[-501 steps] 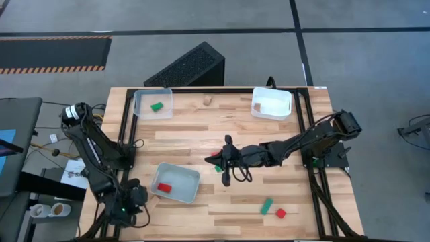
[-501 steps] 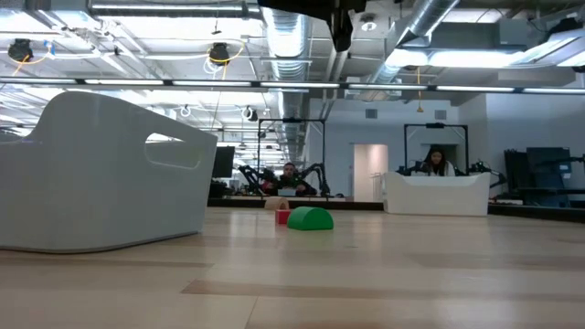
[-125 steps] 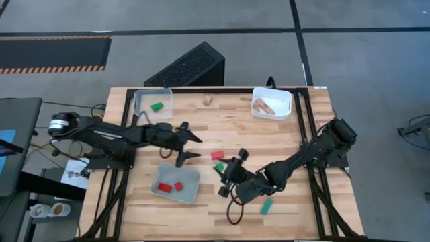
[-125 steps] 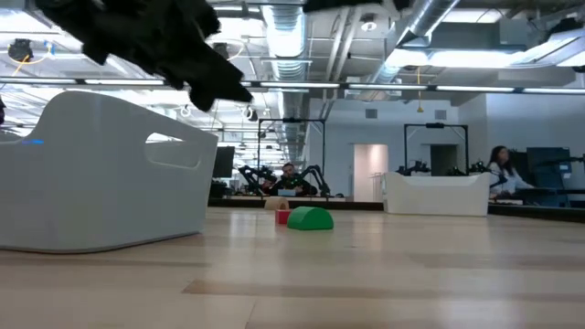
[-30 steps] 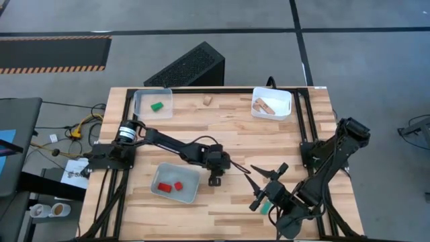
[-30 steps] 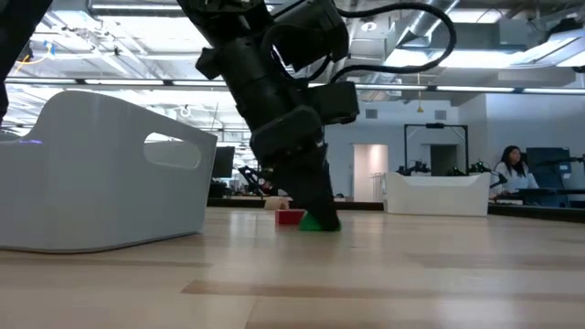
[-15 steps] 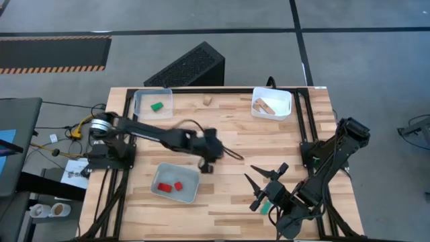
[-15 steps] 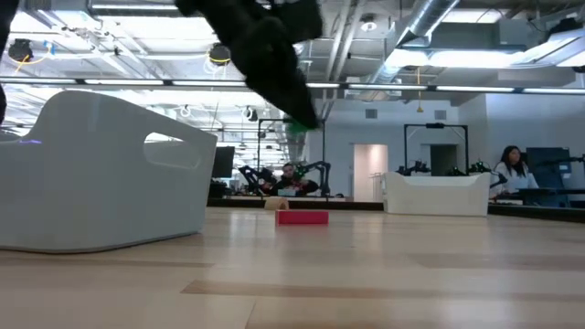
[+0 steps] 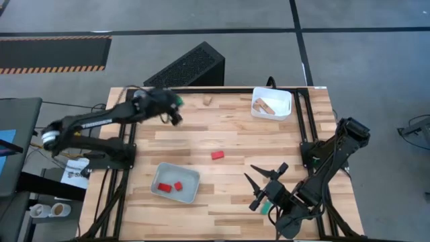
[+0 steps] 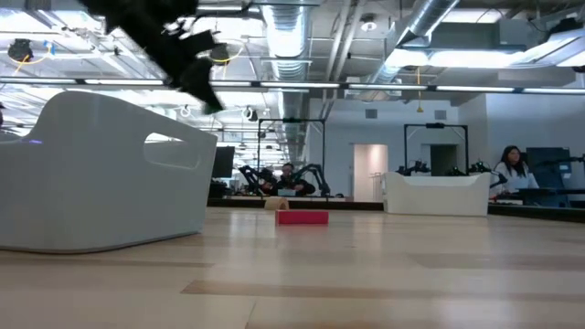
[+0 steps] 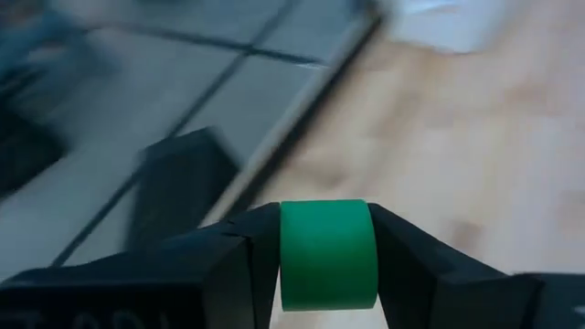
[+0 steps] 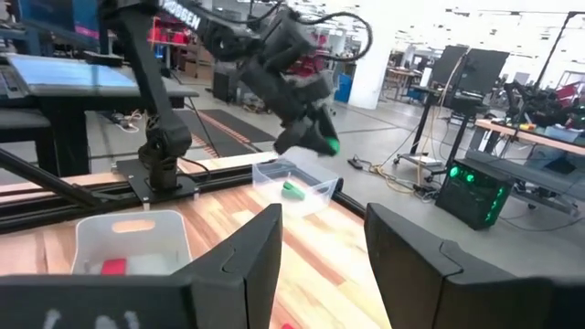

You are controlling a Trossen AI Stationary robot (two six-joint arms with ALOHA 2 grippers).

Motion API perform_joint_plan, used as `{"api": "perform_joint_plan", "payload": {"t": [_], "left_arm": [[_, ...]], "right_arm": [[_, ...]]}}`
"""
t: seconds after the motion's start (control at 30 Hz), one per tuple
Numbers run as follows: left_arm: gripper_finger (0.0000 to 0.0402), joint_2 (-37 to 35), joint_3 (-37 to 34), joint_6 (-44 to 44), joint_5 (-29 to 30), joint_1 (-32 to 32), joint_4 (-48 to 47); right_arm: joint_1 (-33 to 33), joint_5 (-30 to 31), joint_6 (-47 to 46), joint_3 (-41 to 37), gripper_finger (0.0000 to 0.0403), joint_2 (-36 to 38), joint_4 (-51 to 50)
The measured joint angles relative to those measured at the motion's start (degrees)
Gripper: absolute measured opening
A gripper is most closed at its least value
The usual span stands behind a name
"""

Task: Sort & place blocks by color
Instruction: Put the top green block into the transparent bin

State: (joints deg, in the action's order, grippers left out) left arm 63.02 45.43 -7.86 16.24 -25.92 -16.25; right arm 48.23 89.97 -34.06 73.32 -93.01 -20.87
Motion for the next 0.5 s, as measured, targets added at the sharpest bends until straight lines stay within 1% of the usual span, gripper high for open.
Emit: {"api": "perform_joint_plan", "payload": {"t": [0.13,0.2,0.27,0.33,0.4,0.5], "left_arm": [[0.0103,-4.3,-6.4,0.2,0.5,-12.7,5.4],[0.0102,-4.3,-8.3,1.0,-1.8,-18.4,6.6],[0.0108,-3.0,-9.5,2.9,-6.1,-23.1,7.1],[0.0117,-1.2,-10.9,4.4,-10.5,-26.4,8.4],[0.0122,1.1,-12.0,4.7,-13.4,-28.0,9.6],[0.0122,4.5,-12.1,5.5,-13.5,-29.1,10.6]], "right_arm": [[-0.6,0.0,0.0,0.0,0.0179,0.0,0.0],[-1.1,-0.3,-0.1,0.0,0.0179,0.0,0.1],[-1.3,-1.2,-0.2,0.0,0.0179,0.0,0.2],[-1.8,-1.4,-0.1,0.0,0.0179,0.0,0.3],[-1.8,-1.5,-0.2,0.0,0.0179,0.0,0.3],[-1.9,-2.4,-0.1,0.0,0.0179,0.0,0.2]]}}
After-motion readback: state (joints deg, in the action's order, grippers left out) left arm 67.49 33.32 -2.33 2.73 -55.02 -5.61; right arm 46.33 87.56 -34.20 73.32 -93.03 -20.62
